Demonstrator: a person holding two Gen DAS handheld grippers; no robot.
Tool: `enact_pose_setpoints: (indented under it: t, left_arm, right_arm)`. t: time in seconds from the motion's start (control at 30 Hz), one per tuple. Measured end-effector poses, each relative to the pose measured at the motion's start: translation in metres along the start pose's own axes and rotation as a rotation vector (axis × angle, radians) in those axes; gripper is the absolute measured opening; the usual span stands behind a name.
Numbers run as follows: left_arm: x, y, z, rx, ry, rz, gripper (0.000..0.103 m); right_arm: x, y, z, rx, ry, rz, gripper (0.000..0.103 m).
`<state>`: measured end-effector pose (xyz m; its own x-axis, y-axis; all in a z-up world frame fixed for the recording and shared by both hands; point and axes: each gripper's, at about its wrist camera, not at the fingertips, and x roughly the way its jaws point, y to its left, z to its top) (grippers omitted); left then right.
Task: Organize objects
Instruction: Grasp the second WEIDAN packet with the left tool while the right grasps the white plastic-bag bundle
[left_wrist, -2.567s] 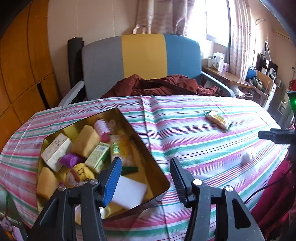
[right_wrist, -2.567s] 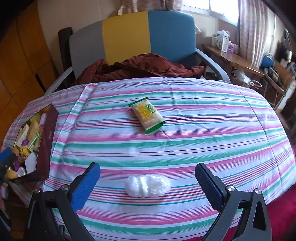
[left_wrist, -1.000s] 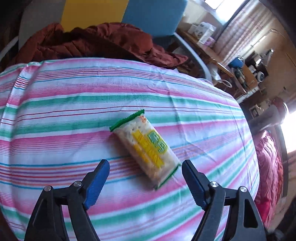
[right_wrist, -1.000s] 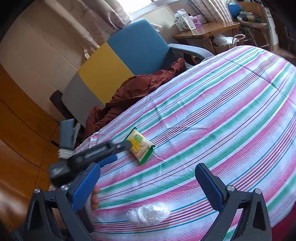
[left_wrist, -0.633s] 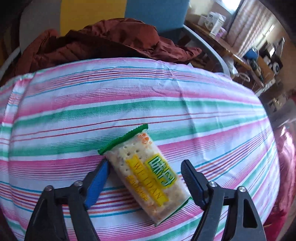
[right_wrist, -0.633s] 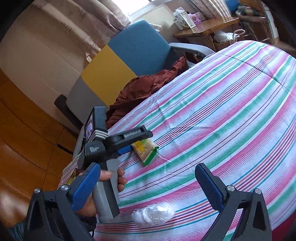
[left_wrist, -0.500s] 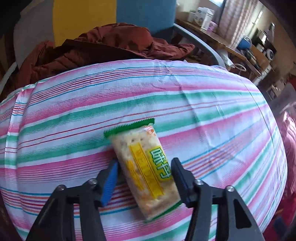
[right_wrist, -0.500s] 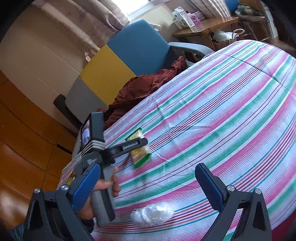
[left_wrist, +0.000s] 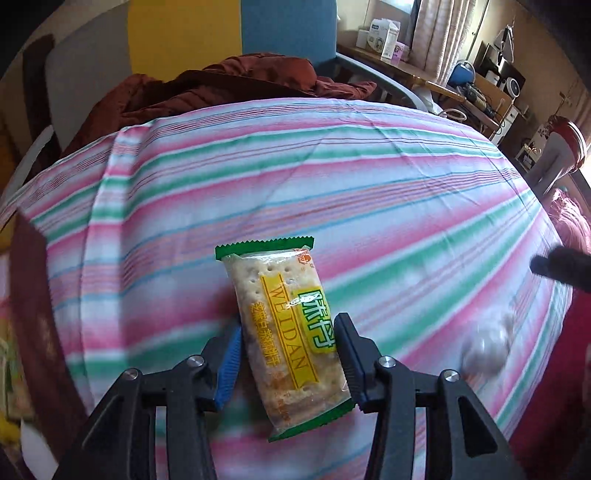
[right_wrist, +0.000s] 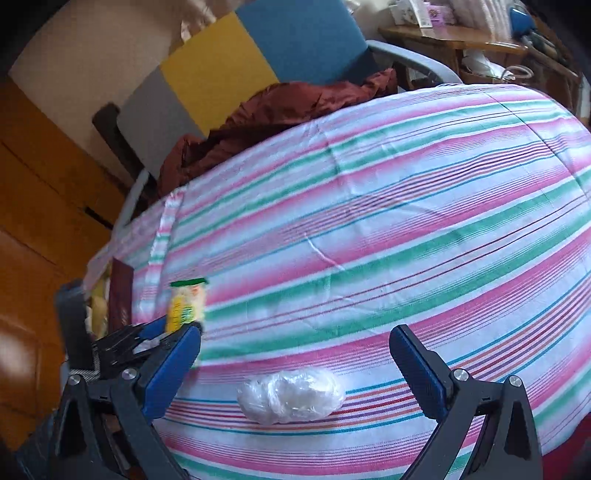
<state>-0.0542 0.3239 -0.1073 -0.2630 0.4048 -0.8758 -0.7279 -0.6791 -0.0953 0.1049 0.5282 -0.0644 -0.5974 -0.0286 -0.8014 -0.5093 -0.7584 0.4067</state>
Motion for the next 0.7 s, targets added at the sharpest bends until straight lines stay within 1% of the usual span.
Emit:
enact_pose_setpoints:
  t: [0.1, 0.17, 0.33, 0.4, 0.43, 0.47, 0.5, 0.53, 0.57, 0.63, 0.7]
  left_arm:
    - [-0.013, 0.006, -0.023, -0.017, -0.023, -0.009, 0.049]
    - [-0.018, 0.008, -0.032, -0.028, -0.040, -0.013, 0.049]
    - [-0.019, 0.009, -0.035, -0.045, -0.064, -0.014, 0.049]
    - [-0.018, 0.008, -0.035, -0.046, -0.069, -0.011, 0.049]
    - [-0.018, 0.008, -0.035, -0.046, -0.071, -0.010, 0.049]
    - [-0.018, 0.009, -0.037, -0.046, -0.073, -0.011, 0.049]
    - [-0.017, 0.009, -0.037, -0.047, -0.076, -0.011, 0.049]
    - [-0.018, 0.009, -0.038, -0.044, -0.078, -0.011, 0.049]
    - [-0.018, 0.008, -0.038, -0.043, -0.082, -0.009, 0.049]
    - [-0.019, 0.007, -0.041, -0.040, -0.093, -0.004, 0.049]
    - [-0.020, 0.006, -0.043, -0.038, -0.105, 0.003, 0.049]
  right_arm:
    - [0.013, 0.006, -0.004, -0.037, 0.068, -0.012, 0.103]
    - [0.026, 0.013, -0.009, -0.075, 0.131, -0.049, 0.103]
    - [0.051, 0.023, -0.019, -0.146, 0.237, -0.111, 0.102]
    - [0.059, 0.026, -0.022, -0.169, 0.270, -0.152, 0.096]
    - [0.063, 0.027, -0.024, -0.181, 0.286, -0.173, 0.089]
    - [0.065, 0.028, -0.026, -0.193, 0.293, -0.194, 0.086]
    - [0.066, 0.030, -0.027, -0.210, 0.292, -0.217, 0.084]
    - [0.067, 0.032, -0.029, -0.229, 0.290, -0.236, 0.077]
    - [0.067, 0.034, -0.030, -0.243, 0.286, -0.251, 0.073]
    - [0.066, 0.038, -0.030, -0.264, 0.268, -0.255, 0.068]
    - [0.062, 0.041, -0.029, -0.276, 0.245, -0.226, 0.067]
